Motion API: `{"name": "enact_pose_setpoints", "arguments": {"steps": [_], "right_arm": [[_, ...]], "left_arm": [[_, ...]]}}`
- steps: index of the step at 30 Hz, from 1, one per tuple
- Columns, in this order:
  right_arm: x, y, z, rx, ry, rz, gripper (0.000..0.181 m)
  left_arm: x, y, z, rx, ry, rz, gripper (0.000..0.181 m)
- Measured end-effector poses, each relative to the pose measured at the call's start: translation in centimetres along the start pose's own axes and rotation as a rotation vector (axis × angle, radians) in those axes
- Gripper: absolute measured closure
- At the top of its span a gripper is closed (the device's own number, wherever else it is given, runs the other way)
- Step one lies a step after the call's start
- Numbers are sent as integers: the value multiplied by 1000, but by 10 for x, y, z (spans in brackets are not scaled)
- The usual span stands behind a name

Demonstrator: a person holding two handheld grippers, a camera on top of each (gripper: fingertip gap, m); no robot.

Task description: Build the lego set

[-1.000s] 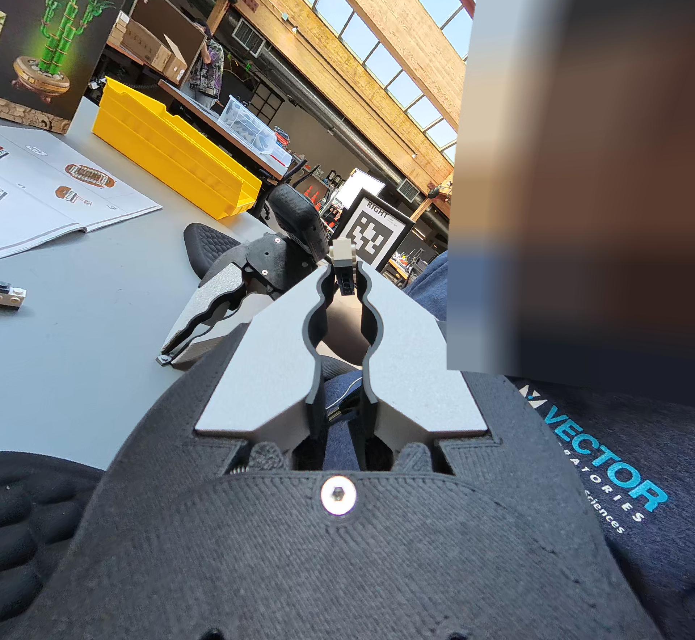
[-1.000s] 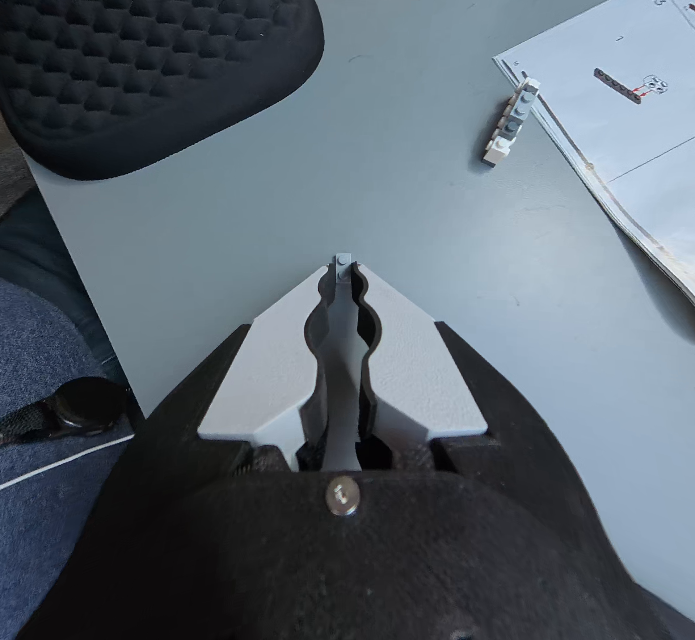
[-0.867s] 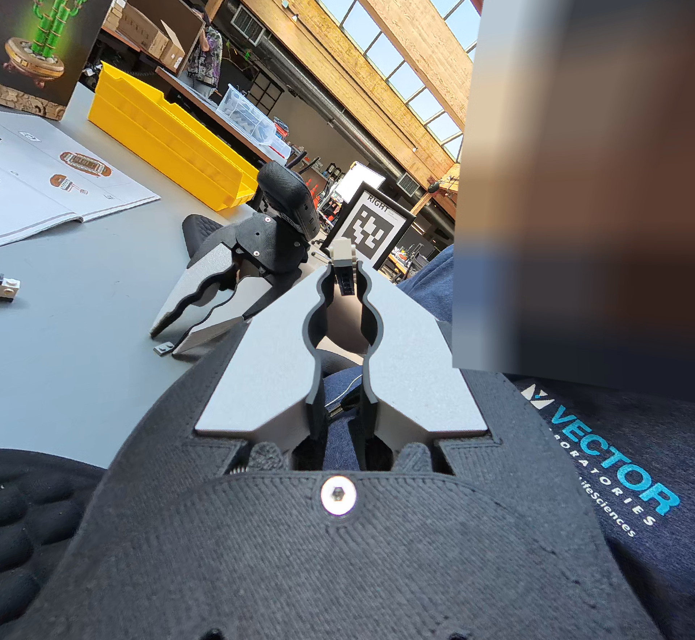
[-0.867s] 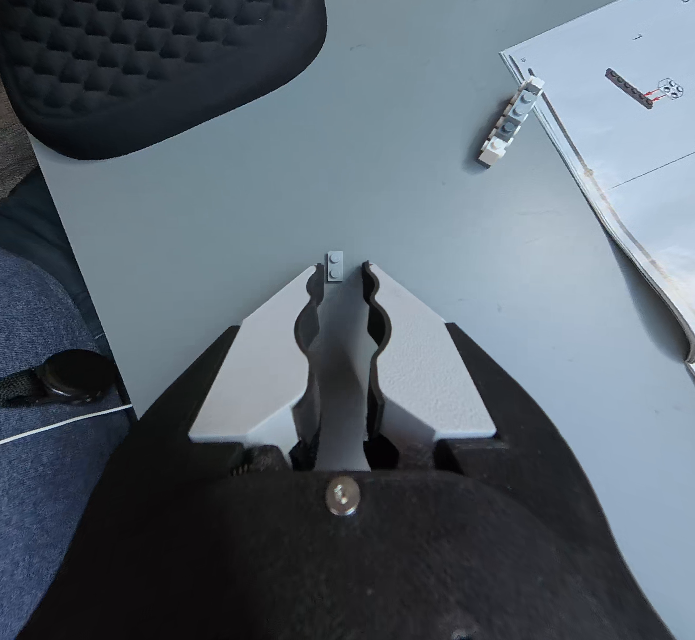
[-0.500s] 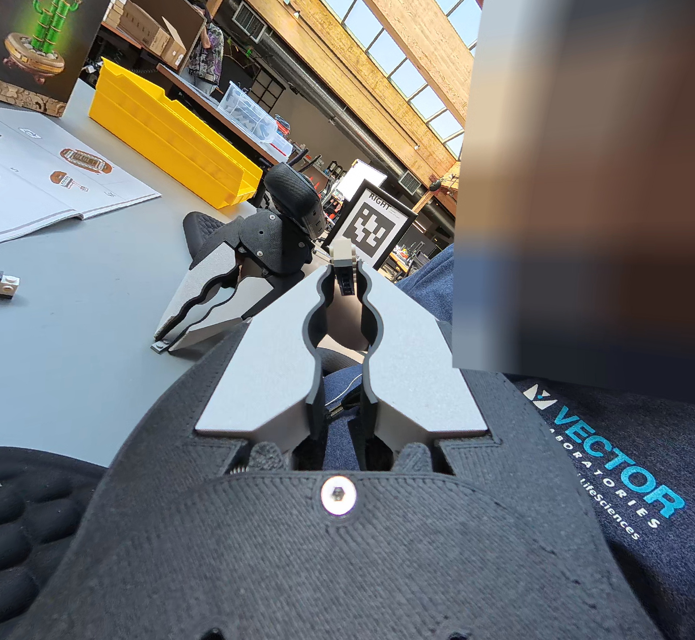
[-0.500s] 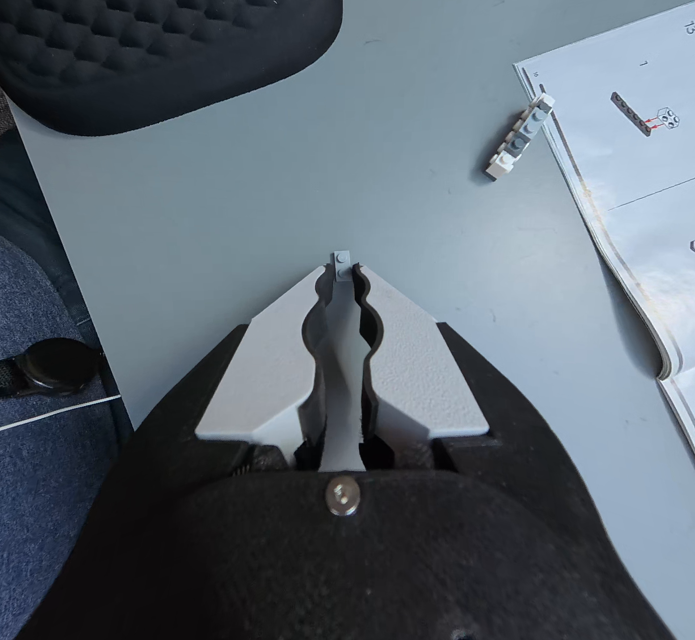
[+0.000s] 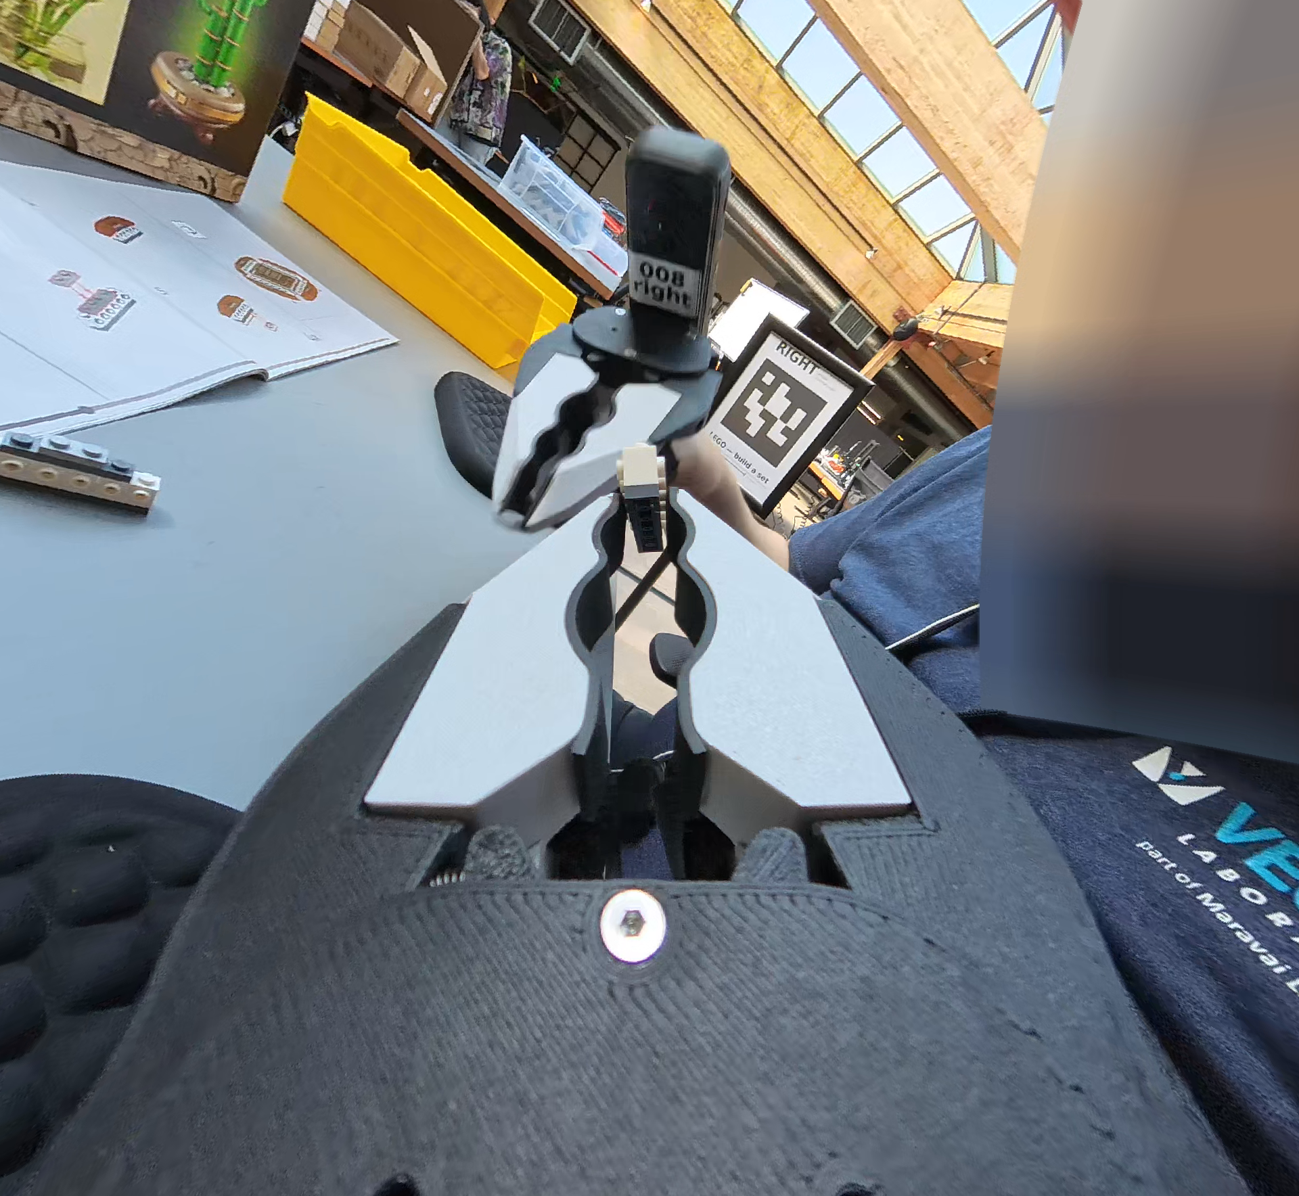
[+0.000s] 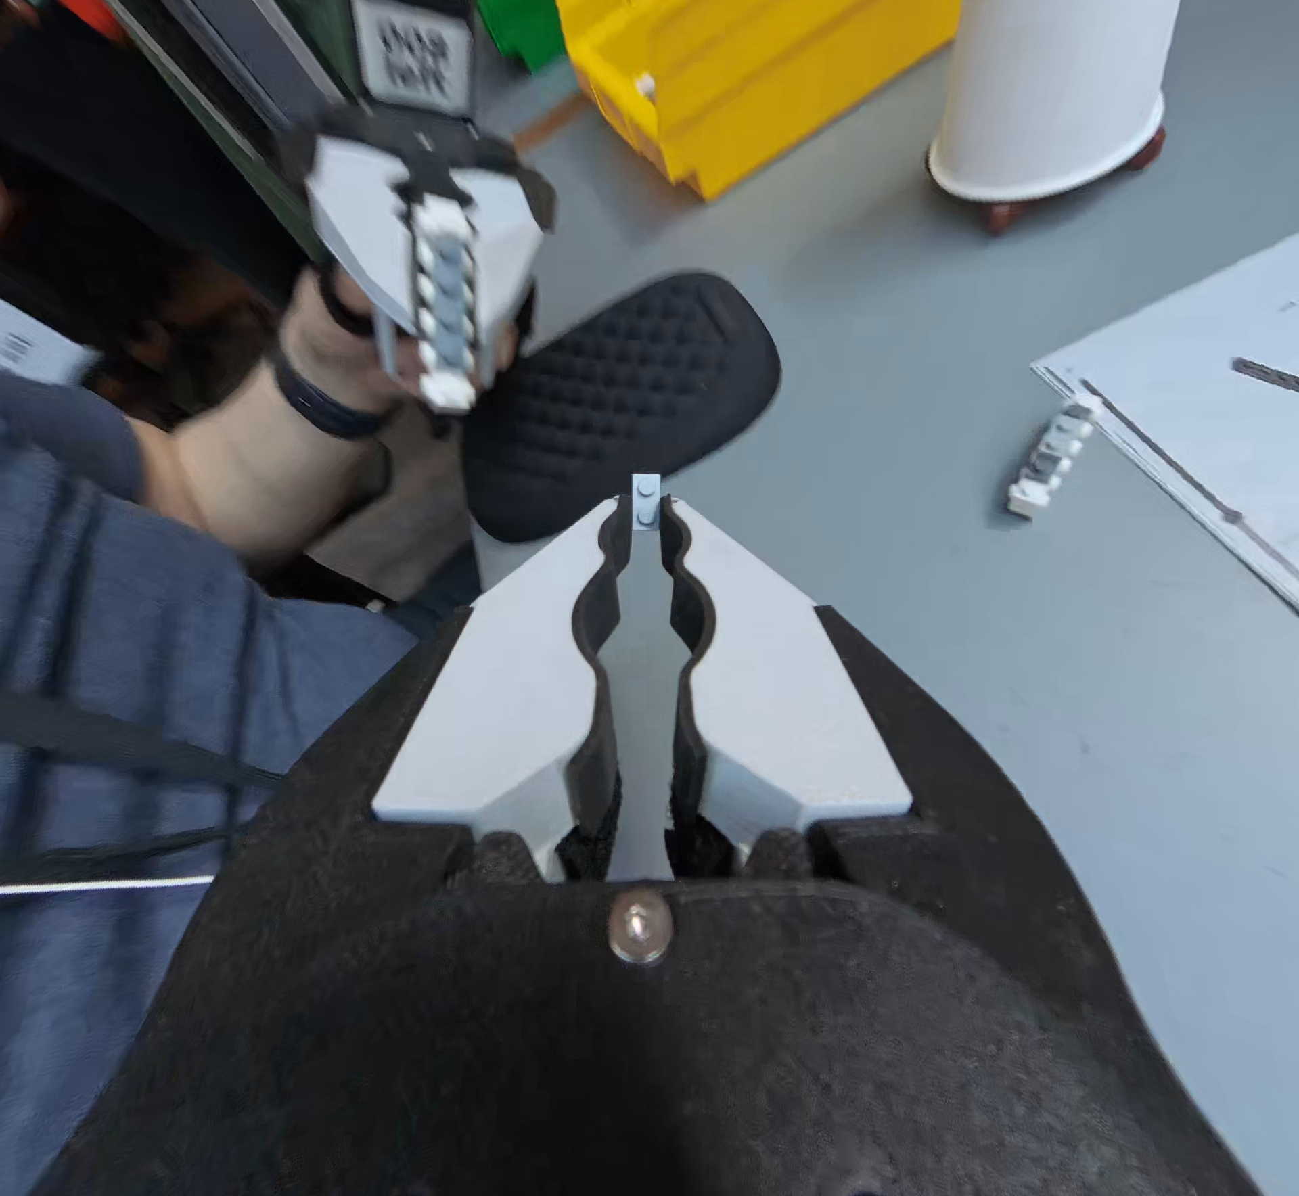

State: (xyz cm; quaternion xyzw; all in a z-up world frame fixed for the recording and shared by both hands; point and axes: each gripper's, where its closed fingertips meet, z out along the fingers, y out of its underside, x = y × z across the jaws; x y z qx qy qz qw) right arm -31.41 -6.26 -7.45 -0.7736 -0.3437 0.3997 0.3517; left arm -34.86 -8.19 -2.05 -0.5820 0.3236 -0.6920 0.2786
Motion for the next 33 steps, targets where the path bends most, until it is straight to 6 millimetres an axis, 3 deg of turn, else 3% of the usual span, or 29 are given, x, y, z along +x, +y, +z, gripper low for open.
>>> {"name": "enact_pose_setpoints", "arguments": {"steps": [1,3,8,33], "right_arm": [[-10,-16,-6,66,-79,68,176],[-25,-36,-14,131,-233,181,176],[-37,-40,-8,123,-384,269,176],[-36,-28,1,27,-372,235,176]], "left_arm": [[-2,3,3,-7,-6,0,172],[-5,7,8,-24,-12,-14,172],[-7,11,14,-31,-16,-35,172],[-13,18,15,-86,-78,-49,172]]}}
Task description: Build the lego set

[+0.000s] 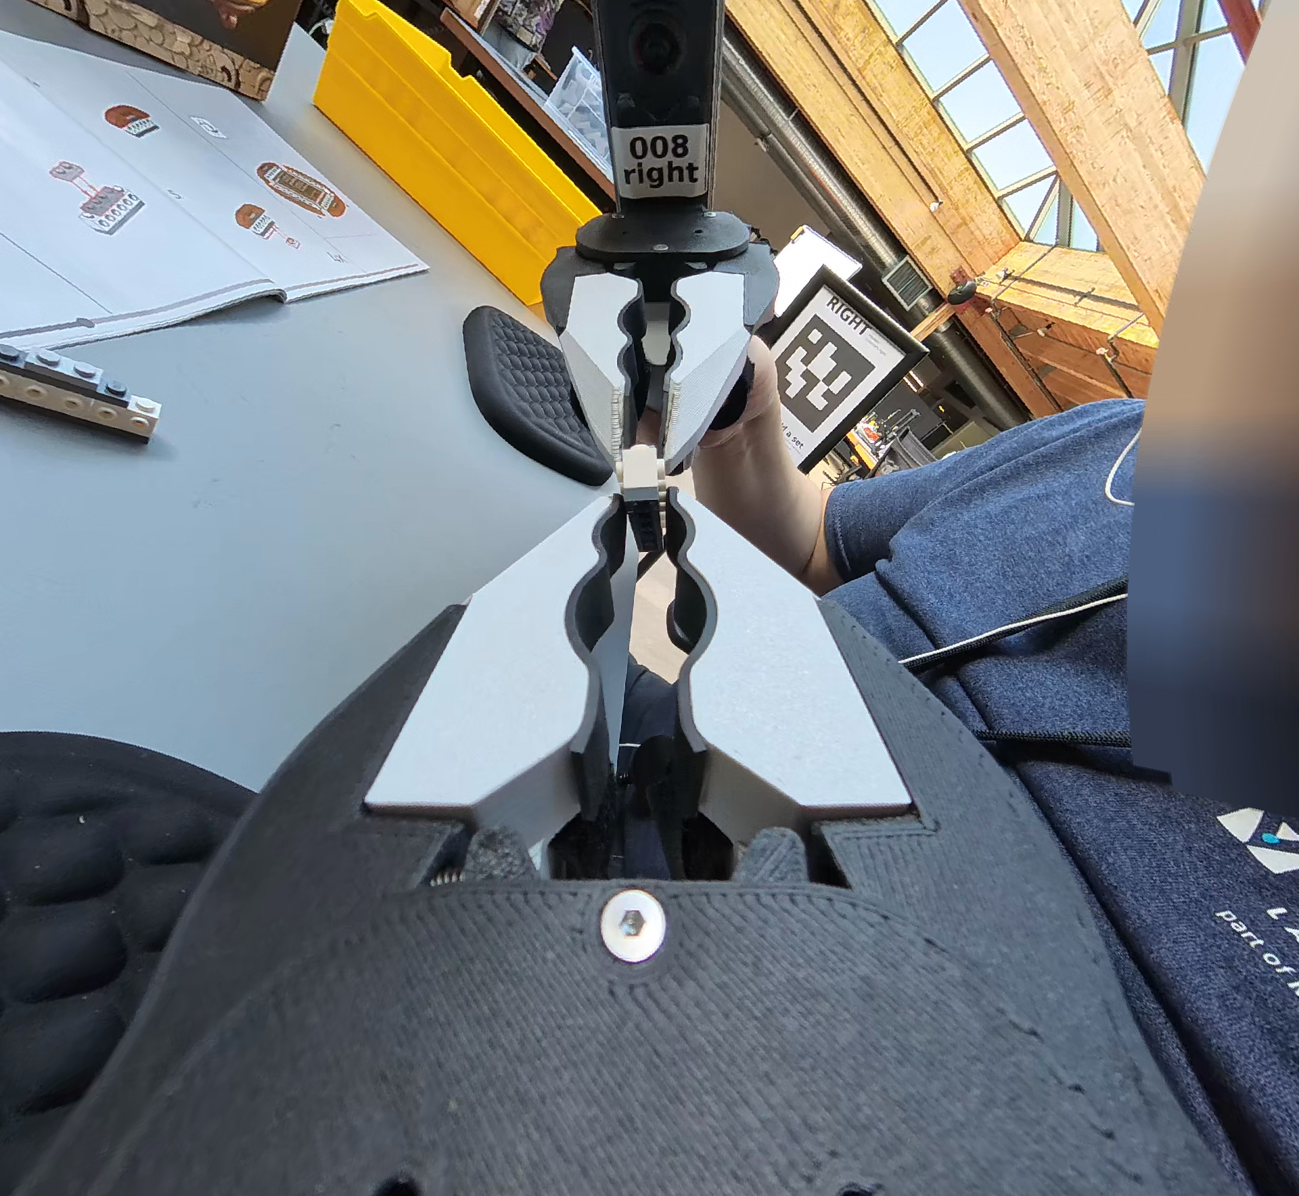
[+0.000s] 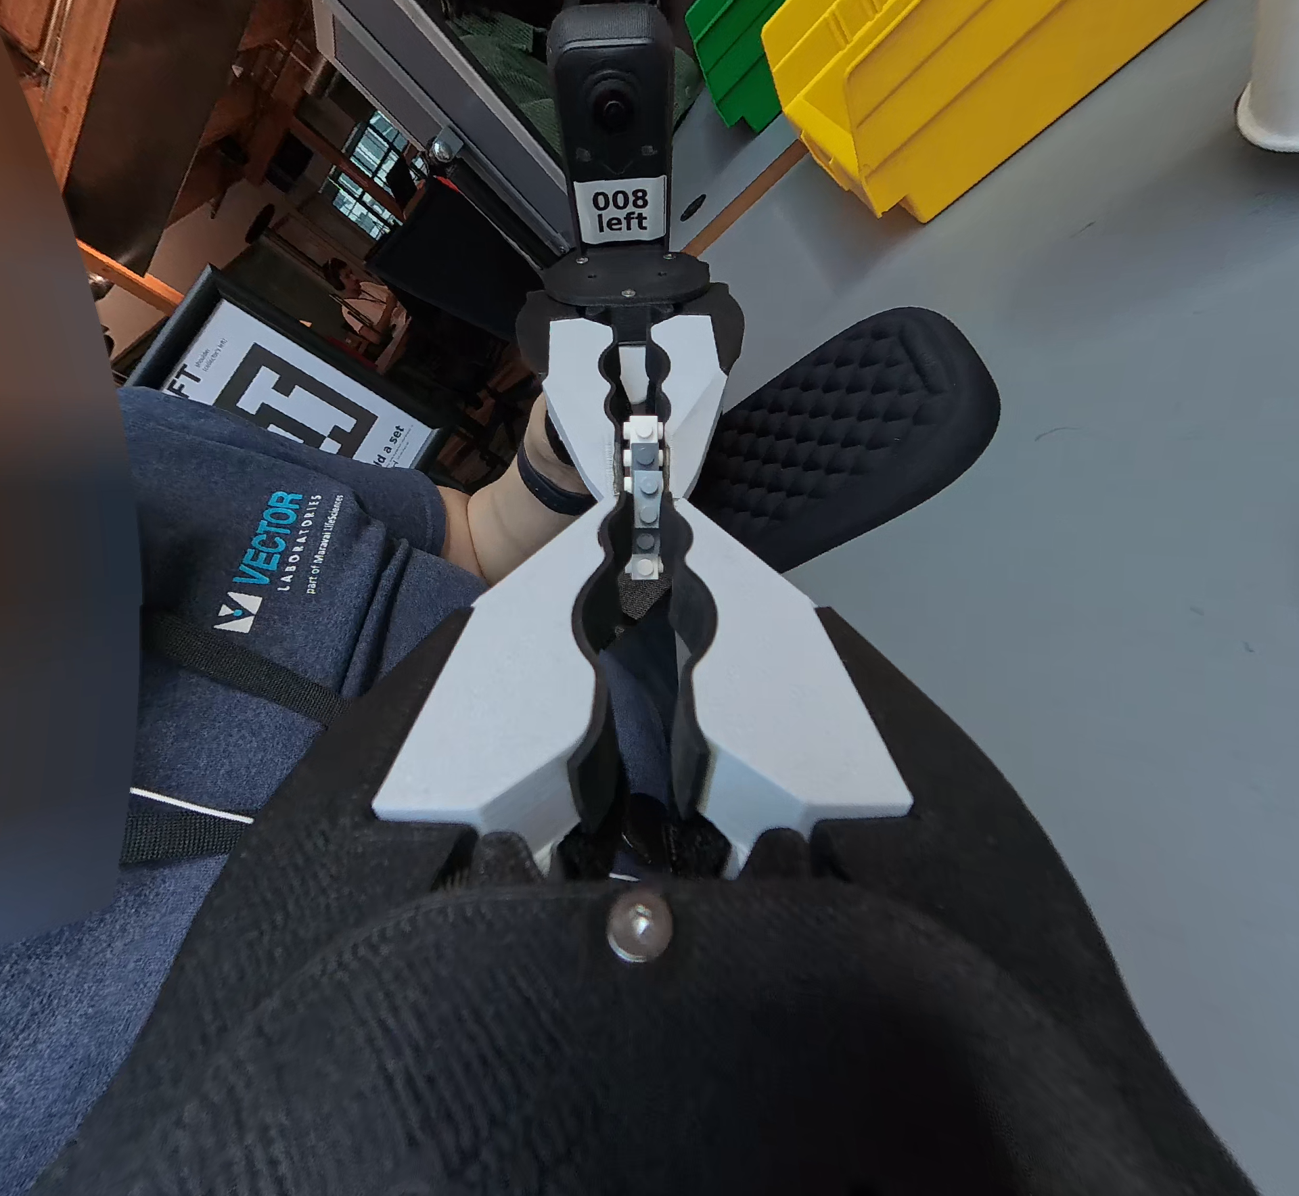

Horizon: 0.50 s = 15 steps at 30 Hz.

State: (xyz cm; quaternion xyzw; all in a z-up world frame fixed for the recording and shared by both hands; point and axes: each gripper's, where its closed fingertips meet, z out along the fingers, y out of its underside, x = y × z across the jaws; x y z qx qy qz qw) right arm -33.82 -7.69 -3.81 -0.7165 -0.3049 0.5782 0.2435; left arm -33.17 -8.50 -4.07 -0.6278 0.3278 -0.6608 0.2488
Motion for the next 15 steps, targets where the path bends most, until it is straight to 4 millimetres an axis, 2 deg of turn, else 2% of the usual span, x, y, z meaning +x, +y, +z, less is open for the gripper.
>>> {"name": "enact_pose_setpoints", "arguments": {"steps": [10,12,15], "right_arm": [[4,7,3,-64,79,-87,175],[3,12,3,-93,67,-92,175],[-1,7,1,-63,25,-72,175]], "left_arm": [[-4,6,0,-51,-45,12,172],[-4,10,1,-86,-50,29,172],[0,8,1,-70,-12,20,172]]}}
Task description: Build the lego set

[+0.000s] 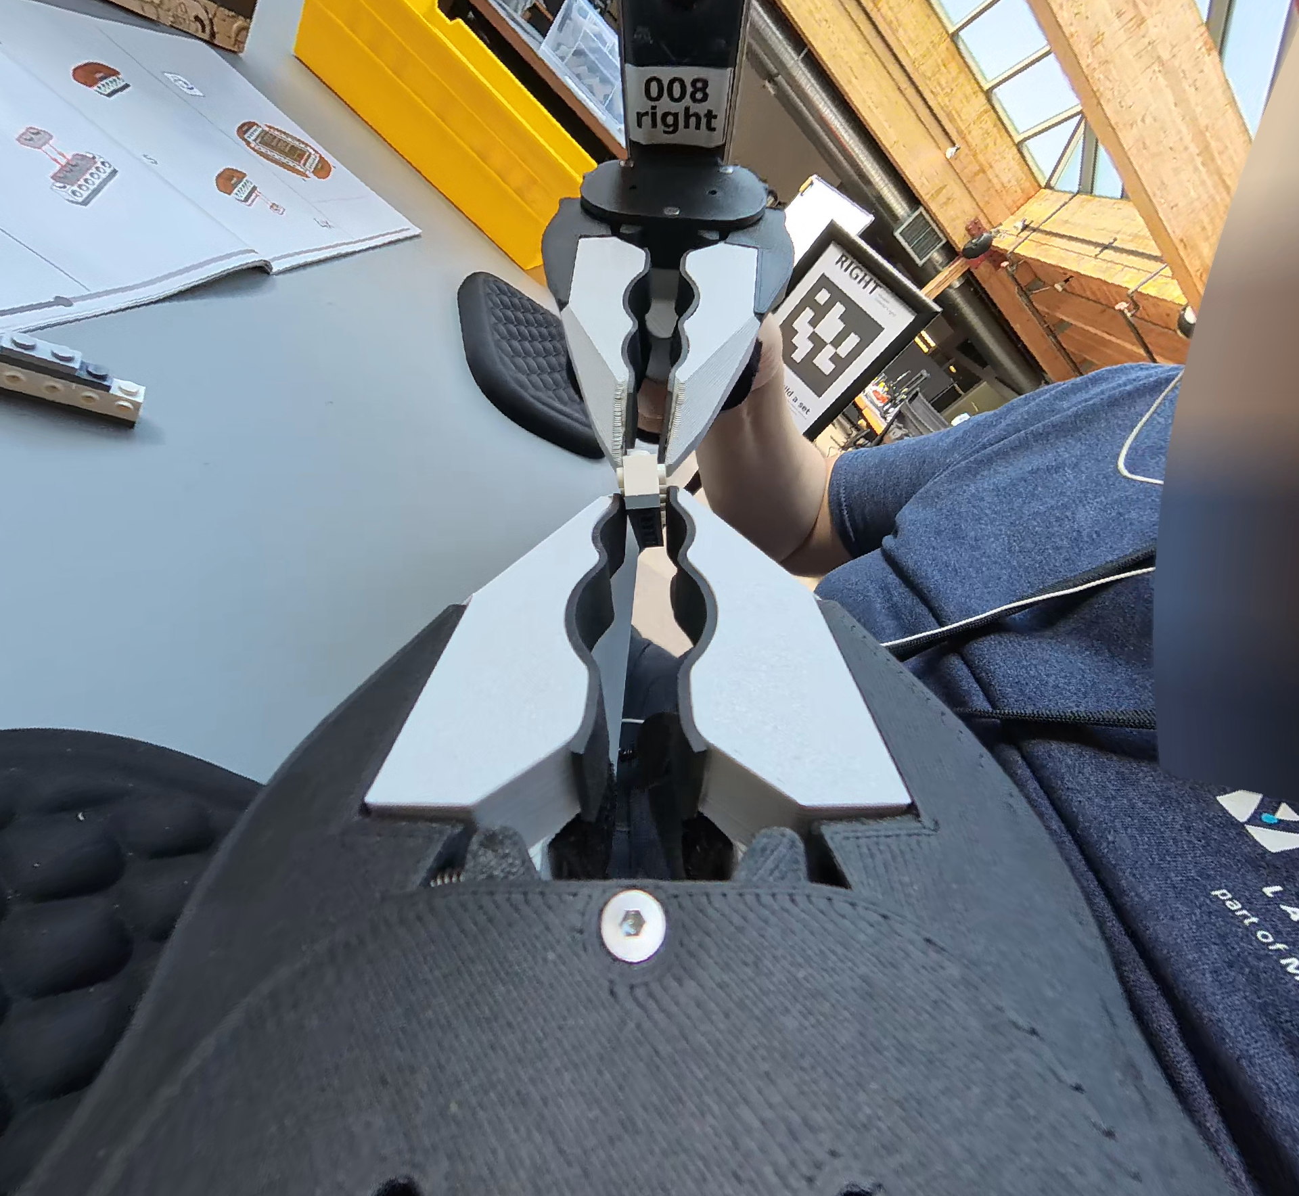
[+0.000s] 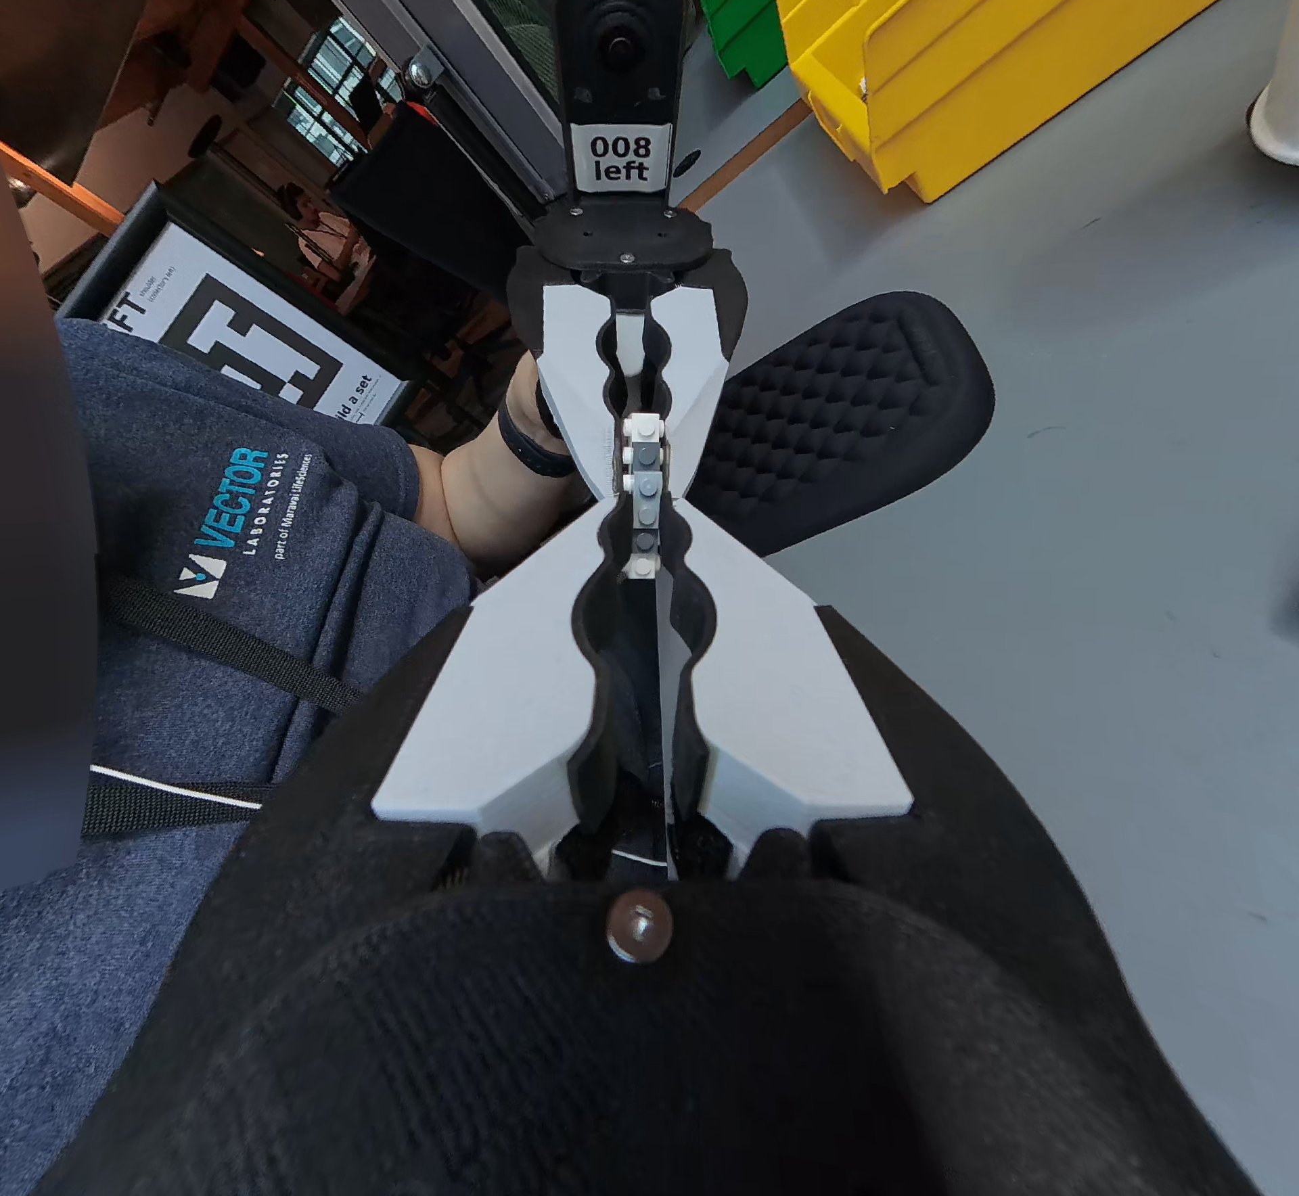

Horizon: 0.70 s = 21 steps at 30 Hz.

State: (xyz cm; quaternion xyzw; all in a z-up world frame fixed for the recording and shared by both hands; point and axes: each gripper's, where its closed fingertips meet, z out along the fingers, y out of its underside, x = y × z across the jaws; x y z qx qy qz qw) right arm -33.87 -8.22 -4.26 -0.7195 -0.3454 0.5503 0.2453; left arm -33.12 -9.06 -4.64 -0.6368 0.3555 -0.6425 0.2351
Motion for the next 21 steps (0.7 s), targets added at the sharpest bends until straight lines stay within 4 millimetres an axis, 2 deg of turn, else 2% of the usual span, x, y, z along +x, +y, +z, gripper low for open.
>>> {"name": "enact_pose_setpoints", "arguments": {"steps": [3,8,15,21], "right_arm": [[-1,-10,-3,56,-33,17,175],[1,-26,-13,154,-58,42,173],[3,-15,-6,86,-56,36,171],[1,-15,-4,90,-78,33,179]], "left_arm": [[2,-10,-1,63,39,-33,172],[-1,-10,-2,73,30,-38,172],[0,-8,1,63,37,-41,172],[0,-7,2,54,30,-33,172]]}}
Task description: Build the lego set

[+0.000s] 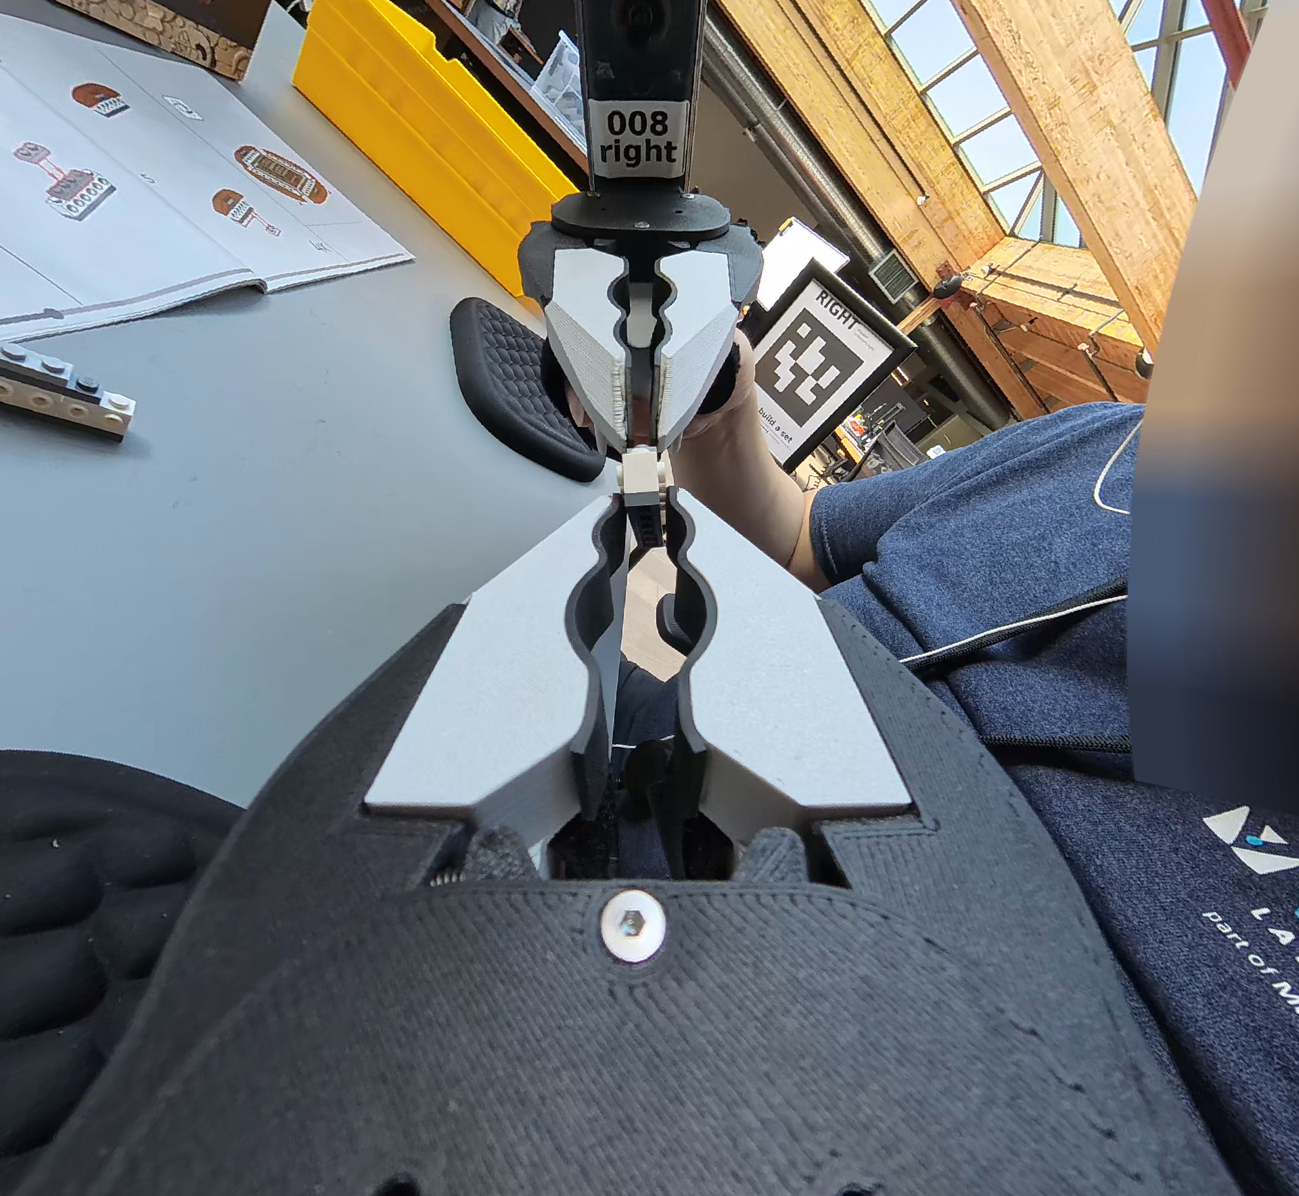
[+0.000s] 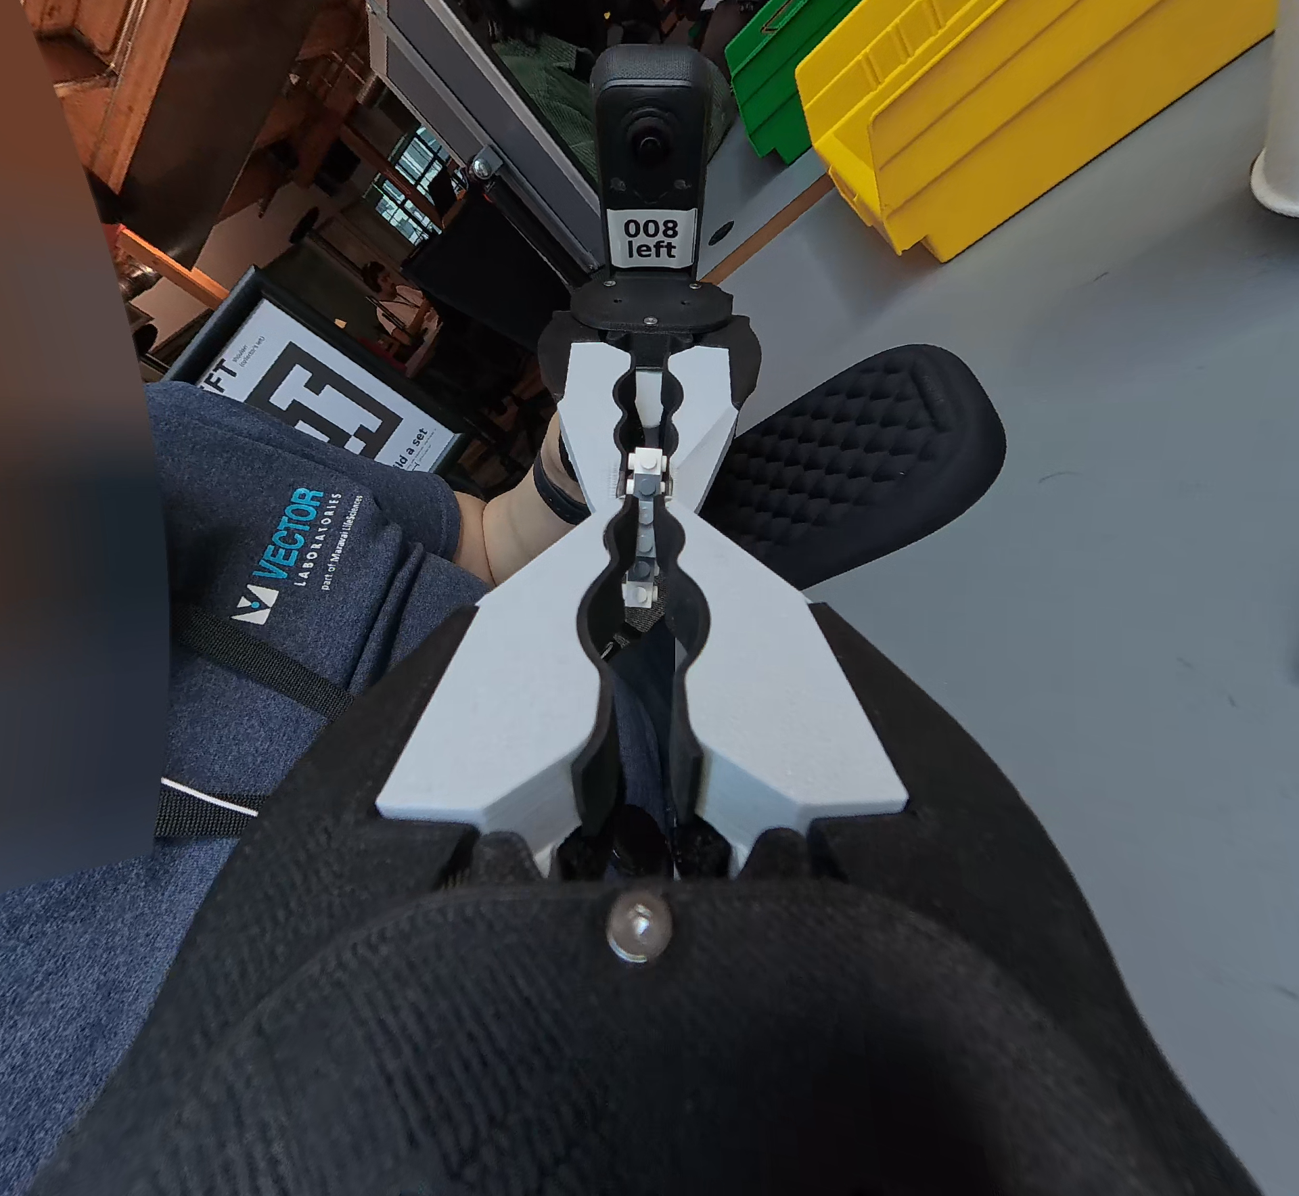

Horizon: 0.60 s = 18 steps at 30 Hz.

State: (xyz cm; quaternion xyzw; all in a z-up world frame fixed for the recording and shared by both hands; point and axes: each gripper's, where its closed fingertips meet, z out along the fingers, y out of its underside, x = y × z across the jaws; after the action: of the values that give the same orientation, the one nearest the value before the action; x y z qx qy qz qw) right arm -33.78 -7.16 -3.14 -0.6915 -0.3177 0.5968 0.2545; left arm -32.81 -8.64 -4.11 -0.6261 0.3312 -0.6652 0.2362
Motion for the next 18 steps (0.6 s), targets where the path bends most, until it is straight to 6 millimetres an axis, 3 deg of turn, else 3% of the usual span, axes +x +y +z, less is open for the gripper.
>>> {"name": "enact_pose_setpoints", "arguments": {"steps": [18], "right_arm": [[-3,3,2,-19,33,-61,181]], "left_arm": [[3,4,3,-38,-1,25,173]]}}
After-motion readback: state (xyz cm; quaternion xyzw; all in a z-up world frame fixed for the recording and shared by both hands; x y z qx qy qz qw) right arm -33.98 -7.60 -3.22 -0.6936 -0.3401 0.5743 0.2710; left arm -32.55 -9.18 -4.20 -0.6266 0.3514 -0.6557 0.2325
